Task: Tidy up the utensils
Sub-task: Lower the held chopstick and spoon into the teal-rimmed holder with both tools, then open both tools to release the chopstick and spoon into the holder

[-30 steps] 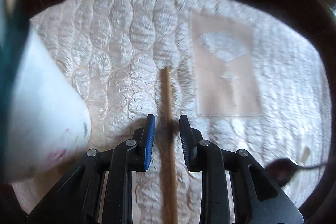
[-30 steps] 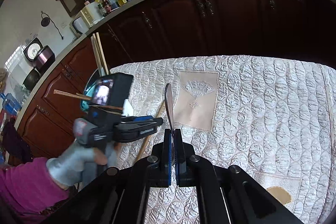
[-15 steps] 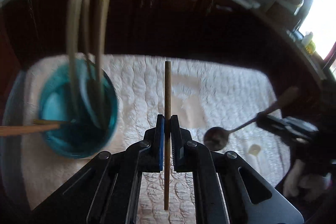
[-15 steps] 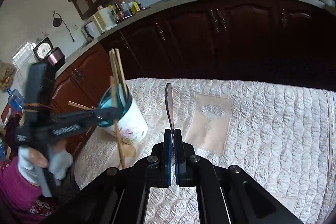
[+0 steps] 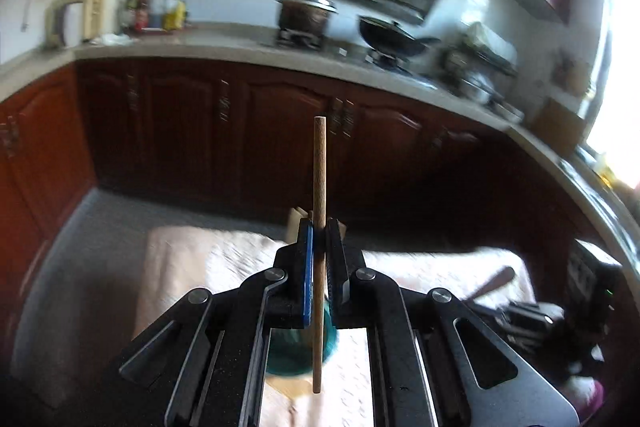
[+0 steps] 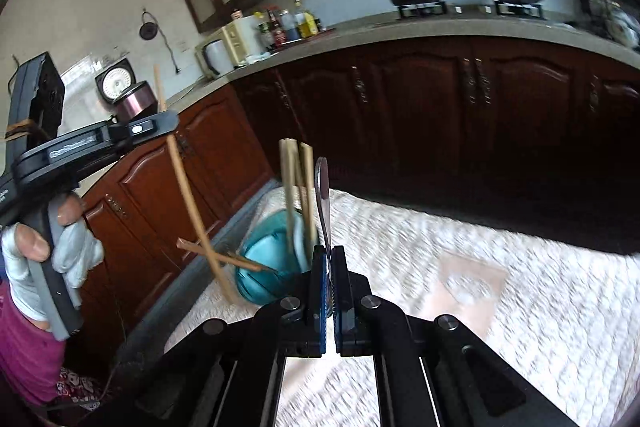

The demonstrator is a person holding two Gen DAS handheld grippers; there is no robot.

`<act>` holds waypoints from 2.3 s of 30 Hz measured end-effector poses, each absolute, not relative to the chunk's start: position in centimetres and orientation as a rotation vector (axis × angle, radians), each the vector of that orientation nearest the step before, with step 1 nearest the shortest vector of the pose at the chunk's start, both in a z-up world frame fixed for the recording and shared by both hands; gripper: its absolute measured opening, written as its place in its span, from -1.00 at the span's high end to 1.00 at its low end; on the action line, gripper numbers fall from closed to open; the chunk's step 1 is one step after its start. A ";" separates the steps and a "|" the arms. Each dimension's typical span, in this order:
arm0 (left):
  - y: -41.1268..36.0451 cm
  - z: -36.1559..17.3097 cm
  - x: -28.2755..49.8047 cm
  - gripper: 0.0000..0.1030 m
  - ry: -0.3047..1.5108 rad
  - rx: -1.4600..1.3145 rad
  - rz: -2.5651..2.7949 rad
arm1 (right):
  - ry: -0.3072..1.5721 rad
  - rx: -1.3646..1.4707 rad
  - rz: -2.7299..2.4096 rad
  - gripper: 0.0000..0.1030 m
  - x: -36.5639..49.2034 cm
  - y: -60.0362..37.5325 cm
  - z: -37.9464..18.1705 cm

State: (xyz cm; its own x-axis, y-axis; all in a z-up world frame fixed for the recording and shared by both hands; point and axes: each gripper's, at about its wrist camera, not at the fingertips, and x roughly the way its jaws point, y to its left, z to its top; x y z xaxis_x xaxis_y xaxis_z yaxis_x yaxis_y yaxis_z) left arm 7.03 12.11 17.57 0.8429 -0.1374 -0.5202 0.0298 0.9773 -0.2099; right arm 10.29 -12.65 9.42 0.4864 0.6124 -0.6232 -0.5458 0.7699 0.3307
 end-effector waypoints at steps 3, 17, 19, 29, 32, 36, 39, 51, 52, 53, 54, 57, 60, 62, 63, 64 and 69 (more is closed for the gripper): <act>12.7 16.4 8.6 0.91 0.535 -0.193 -0.015 | 0.807 0.076 0.730 0.97 11.2 -10.5 9.1; 13.6 11.2 11.9 0.91 0.526 -0.139 0.139 | 0.900 -0.072 0.775 0.97 14.7 -3.7 4.9; 13.2 10.5 12.0 0.91 0.544 -0.128 0.140 | 0.913 -0.092 0.776 0.97 15.0 -3.0 4.3; 12.7 6.9 13.5 0.91 0.685 -0.118 0.141 | 0.966 -0.070 0.803 0.96 16.5 -2.1 2.2; 12.8 6.1 13.7 0.91 0.715 -0.132 0.139 | 0.971 -0.068 0.808 0.96 16.4 -2.6 2.1; 13.0 5.8 13.5 0.91 0.735 -0.159 0.128 | 0.950 -0.007 0.807 0.89 16.3 -4.0 2.6; 13.3 6.1 13.3 0.91 0.743 -0.188 0.108 | 0.946 0.022 0.790 0.86 16.2 -5.3 2.9; 13.9 8.5 9.2 0.15 0.710 -0.258 0.072 | 0.901 0.109 0.717 0.50 12.7 -9.6 4.0; 13.8 8.7 8.7 0.08 0.706 -0.256 0.074 | 0.897 0.112 0.713 0.50 12.3 -9.6 4.1; 13.6 8.8 8.1 0.04 0.701 -0.257 0.074 | 0.890 0.114 0.705 0.50 11.8 -9.7 4.3; 13.6 8.9 7.7 0.00 0.695 -0.257 0.074 | 0.882 0.115 0.698 0.50 11.4 -9.8 4.5; 12.8 9.2 5.8 0.00 0.672 -0.216 0.088 | 0.856 0.109 0.678 0.38 9.9 -9.4 5.3; 12.2 9.3 4.3 0.00 0.653 -0.185 0.088 | 0.827 0.101 0.652 0.31 8.7 -8.9 6.1; 11.8 9.3 3.1 0.00 0.635 -0.168 0.094 | 0.800 0.090 0.635 0.30 7.8 -8.7 6.7; 11.6 9.4 2.7 0.00 0.630 -0.162 0.097 | 0.792 0.086 0.628 0.30 7.3 -8.7 7.0; 11.4 9.5 2.3 0.00 0.626 -0.157 0.095 | 0.788 0.084 0.625 0.30 7.1 -8.7 7.2; 11.1 9.5 0.9 0.00 0.617 -0.145 0.098 | 0.760 0.071 0.610 0.22 5.6 -8.5 8.1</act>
State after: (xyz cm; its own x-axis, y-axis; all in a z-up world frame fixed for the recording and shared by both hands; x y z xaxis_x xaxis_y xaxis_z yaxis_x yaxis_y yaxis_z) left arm 0.91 11.05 9.49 0.8116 0.0487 -0.5822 -0.1350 0.9852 -0.1058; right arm 5.64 -8.49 8.09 0.5618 0.5421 -0.6249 -0.4925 0.8261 0.2739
